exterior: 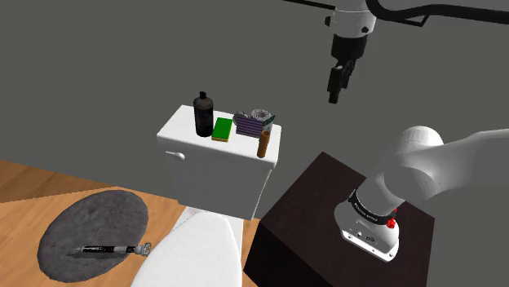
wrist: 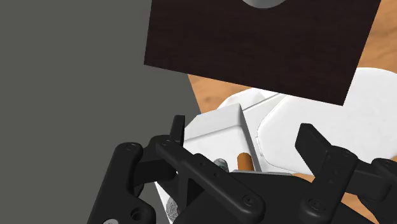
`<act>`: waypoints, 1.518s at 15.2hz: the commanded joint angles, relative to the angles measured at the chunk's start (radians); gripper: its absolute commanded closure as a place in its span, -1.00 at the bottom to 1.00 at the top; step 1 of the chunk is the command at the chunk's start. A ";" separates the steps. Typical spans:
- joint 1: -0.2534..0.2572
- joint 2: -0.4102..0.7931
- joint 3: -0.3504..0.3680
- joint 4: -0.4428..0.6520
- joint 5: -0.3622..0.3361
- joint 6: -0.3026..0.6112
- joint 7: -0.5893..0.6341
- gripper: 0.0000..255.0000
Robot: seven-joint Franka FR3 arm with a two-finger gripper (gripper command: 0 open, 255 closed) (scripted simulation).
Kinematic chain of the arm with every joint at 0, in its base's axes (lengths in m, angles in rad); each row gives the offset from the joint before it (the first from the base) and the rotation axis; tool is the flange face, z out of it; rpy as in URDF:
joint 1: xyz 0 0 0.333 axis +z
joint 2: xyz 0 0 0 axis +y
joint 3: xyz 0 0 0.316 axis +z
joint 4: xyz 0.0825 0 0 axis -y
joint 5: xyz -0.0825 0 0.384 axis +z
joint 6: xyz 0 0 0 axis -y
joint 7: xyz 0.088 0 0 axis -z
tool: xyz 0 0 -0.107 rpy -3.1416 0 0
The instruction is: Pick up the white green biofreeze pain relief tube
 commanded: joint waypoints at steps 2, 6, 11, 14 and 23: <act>0.010 0.017 -0.023 -0.012 -0.016 0.036 -0.050 -1.00; 0.051 0.104 -0.112 -0.044 -0.072 0.183 -0.243 -1.00; 0.105 0.252 -0.210 -0.046 -0.110 0.366 -0.480 -1.00; 0.143 0.355 -0.261 -0.030 -0.112 0.471 -0.623 -1.00; 0.235 0.624 -0.346 0.032 -0.048 0.705 -0.967 -1.00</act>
